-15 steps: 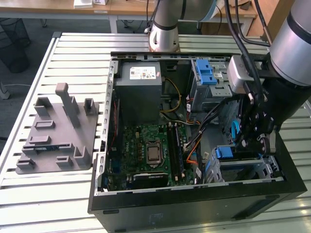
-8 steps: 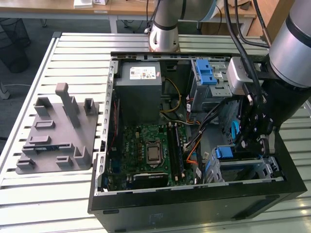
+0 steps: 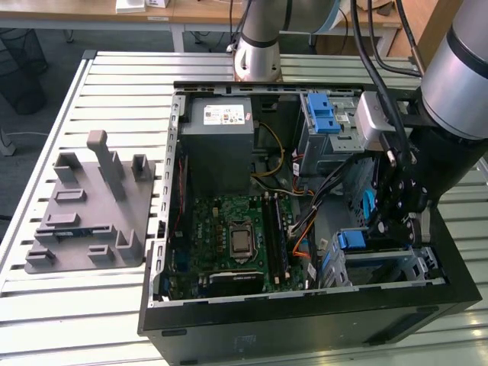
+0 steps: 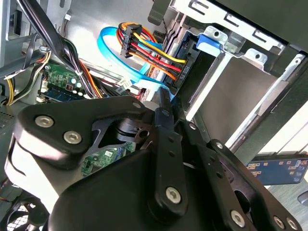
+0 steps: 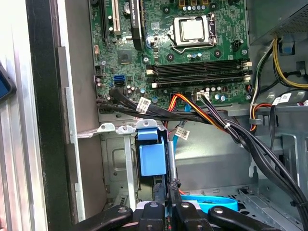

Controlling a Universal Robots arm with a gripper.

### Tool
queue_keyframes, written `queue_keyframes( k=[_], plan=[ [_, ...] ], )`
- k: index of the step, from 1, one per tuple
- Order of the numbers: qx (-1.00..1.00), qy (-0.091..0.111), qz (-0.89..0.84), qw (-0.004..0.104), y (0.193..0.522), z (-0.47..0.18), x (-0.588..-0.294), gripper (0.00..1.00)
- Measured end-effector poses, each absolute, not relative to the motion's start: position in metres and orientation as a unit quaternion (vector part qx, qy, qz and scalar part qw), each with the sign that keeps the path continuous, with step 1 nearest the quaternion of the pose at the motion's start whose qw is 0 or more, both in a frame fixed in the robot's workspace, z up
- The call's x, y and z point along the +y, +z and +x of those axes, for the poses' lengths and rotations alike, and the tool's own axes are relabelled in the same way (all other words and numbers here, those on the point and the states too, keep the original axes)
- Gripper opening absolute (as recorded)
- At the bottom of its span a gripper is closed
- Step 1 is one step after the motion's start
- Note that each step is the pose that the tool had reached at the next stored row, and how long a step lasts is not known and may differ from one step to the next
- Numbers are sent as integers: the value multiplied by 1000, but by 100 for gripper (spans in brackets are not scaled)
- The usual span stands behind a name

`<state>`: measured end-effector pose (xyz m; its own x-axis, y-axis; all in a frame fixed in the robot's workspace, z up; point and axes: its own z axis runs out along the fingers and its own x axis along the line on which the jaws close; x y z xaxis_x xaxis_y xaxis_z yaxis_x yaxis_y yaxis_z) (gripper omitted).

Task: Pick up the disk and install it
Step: 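Insert the second disk wire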

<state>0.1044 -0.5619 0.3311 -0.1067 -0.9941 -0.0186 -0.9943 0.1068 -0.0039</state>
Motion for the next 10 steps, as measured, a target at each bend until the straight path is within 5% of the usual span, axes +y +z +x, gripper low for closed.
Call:
queue_keyframes(
  k=[5, 10],
  plan=[
    [744, 5, -668, 8, 331, 104, -562, 29],
    [744, 5, -668, 8, 331, 104, -562, 29]
  ],
)
